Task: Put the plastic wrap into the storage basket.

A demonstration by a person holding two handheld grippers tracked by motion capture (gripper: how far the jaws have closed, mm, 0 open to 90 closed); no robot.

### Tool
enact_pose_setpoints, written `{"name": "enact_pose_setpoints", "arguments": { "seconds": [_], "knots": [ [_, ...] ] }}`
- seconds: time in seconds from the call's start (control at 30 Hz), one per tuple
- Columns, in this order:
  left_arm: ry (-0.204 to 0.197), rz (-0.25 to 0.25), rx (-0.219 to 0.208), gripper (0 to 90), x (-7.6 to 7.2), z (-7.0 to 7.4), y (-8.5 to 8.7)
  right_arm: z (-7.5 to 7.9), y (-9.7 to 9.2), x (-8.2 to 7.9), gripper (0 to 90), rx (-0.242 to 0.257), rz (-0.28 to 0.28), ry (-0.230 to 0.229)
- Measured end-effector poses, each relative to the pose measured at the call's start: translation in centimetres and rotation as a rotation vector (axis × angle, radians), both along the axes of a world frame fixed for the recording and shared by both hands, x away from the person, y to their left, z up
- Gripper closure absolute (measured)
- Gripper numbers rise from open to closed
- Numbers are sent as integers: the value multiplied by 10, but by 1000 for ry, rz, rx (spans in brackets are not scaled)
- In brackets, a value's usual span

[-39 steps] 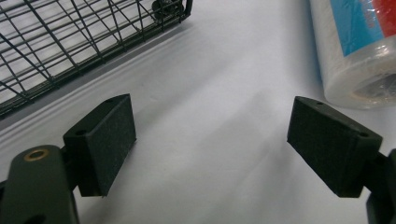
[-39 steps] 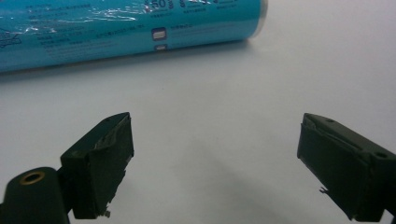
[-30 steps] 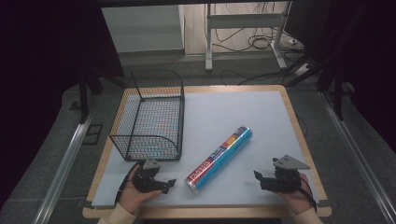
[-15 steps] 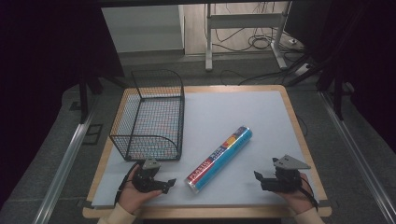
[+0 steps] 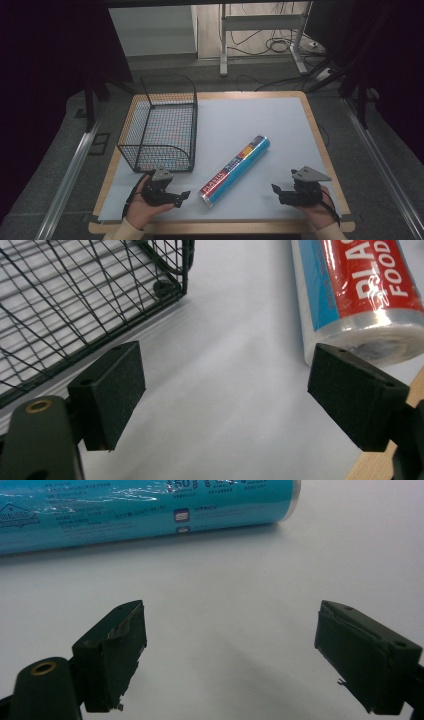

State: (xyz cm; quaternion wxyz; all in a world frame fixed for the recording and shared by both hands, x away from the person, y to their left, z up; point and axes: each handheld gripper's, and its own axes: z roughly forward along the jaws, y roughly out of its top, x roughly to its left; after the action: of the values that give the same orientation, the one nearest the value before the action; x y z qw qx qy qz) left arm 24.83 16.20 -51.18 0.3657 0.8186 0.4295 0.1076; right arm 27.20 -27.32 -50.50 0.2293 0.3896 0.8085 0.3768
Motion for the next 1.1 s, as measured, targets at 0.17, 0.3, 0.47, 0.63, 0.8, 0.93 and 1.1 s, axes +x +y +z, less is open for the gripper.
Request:
{"name": "enact_pose_setpoints", "arguments": {
  "seconds": [0.17, 0.3, 0.47, 0.63, 0.8, 0.93, 1.1],
  "knots": [
    [-4, 6, -4, 154, 0, 8, -2, 1, 0, -1, 135, -4, 0, -5],
    [3, -3, -8, 157, 1, 18, -5, 2, -2, -1, 136, -2, 0, -12],
    [6, -33, 20, 157, 4, 28, -14, 2, -2, -1, 137, -7, 1, -12],
    [16, -41, 24, 157, 8, 31, -24, 2, -3, 0, 137, -16, -2, -12],
    [7, -58, 27, 157, 10, 37, -34, 1, -2, 0, 138, -19, 0, -9],
    [-5, -71, 49, 156, 12, 42, -43, 1, -2, 0, 138, -20, 2, -12],
    [-5, -82, 56, 157, 14, 43, -50, 2, -3, 0, 140, -21, 3, -12]
  ]
}}
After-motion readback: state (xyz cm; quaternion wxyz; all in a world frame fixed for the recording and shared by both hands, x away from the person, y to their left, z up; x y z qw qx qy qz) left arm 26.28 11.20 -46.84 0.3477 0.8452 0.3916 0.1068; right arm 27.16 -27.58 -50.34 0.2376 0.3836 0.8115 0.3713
